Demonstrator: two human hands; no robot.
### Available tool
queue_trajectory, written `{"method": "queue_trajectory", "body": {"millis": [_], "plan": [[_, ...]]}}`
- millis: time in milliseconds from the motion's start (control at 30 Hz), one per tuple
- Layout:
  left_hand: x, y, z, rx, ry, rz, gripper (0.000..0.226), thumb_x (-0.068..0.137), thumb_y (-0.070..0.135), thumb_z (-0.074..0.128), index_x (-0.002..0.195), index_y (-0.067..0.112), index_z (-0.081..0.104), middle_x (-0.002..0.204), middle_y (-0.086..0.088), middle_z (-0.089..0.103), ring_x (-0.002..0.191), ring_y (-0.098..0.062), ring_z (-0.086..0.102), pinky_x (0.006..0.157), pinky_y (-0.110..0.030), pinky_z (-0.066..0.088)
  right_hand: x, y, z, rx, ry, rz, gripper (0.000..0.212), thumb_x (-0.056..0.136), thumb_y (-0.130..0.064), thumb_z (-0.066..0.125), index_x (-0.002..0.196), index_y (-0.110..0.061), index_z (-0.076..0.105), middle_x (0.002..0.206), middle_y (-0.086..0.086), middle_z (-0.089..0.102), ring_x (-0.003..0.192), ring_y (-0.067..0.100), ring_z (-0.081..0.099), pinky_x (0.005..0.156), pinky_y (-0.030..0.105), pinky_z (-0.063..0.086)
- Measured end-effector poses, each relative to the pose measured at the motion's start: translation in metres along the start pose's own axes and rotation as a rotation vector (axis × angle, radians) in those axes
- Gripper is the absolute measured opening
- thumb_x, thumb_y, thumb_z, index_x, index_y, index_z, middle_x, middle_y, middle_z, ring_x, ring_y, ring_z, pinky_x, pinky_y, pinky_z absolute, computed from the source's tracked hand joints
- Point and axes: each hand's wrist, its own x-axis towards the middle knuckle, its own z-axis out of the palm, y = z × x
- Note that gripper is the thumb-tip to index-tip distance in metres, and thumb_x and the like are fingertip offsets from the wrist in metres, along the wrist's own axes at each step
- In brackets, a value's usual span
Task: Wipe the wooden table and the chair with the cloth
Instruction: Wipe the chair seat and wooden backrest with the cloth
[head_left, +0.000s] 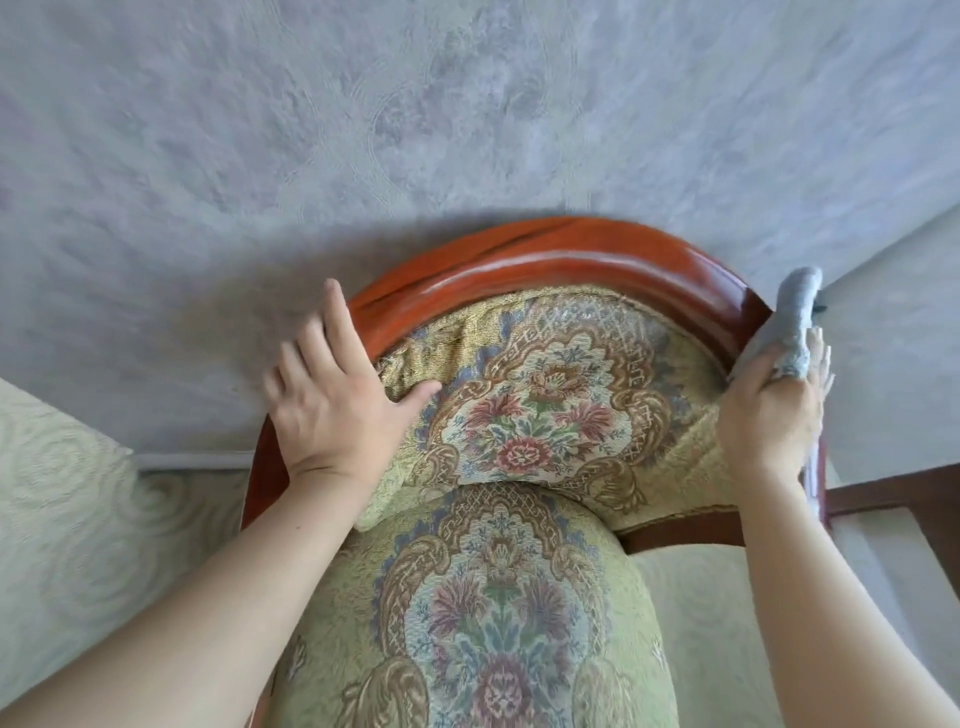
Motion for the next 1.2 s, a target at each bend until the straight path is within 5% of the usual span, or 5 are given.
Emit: {"method": "queue_trajectory", "body": {"millis": [167,533,667,967,1200], "plan": [[-0.001,0.003,-0.002,-0.028,-0.002,-0.005,0.128,0.061,0.087,0.065,0.153,0.007,0.025,0.128,-0.016,0.048,0.098,-0.035,0.048,0.077,-0.049,0.040,-0.002,-0.027,0.012,0.084,0.077,0.200,0.064,0.098,-0.031,0.027,0.156,-0.006,0.023,0.164,0.017,0.019,0.153,0.032,0.010,0.125,0.043,0.006],[0.000,0.009,-0.003,-0.026,0.074,-0.033,0.103,0.086,0.086,0.031,0.151,0.006,0.035,0.123,-0.017,0.054,0.090,-0.036,0.050,0.074,-0.050,0.038,-0.117,-0.160,0.086,0.212,-0.261,-0.792,0.061,0.095,-0.032,0.038,0.151,-0.009,0.039,0.161,0.020,0.025,0.151,0.041,0.013,0.125,0.047,0.004],[0.000,0.006,-0.003,-0.048,0.052,-0.027,0.120,0.067,0.090,0.057,0.151,0.009,0.032,0.127,-0.016,0.052,0.100,-0.037,0.051,0.081,-0.050,0.040,-0.090,-0.129,0.080,-0.039,-0.230,-0.985,0.057,0.102,-0.032,0.036,0.154,-0.011,0.032,0.162,0.019,0.026,0.151,0.037,0.018,0.125,0.047,0.012],[-0.001,0.006,-0.001,-0.051,0.036,-0.048,0.130,0.054,0.086,0.072,0.151,0.011,0.030,0.128,-0.017,0.051,0.099,-0.037,0.051,0.082,-0.050,0.044,0.003,0.018,0.011,-0.132,-0.047,-0.267,0.057,0.103,-0.029,0.027,0.156,-0.007,0.023,0.163,0.021,0.019,0.152,0.036,0.013,0.125,0.045,0.010],[-0.001,0.010,-0.001,-0.038,0.038,-0.075,0.130,0.052,0.087,0.071,0.150,0.012,0.032,0.127,-0.015,0.052,0.098,-0.035,0.049,0.079,-0.049,0.044,-0.014,-0.041,0.035,0.116,0.133,0.118,0.054,0.105,-0.023,0.030,0.156,-0.005,0.022,0.163,0.026,0.013,0.152,0.042,0.006,0.124,0.049,0.006]]}}
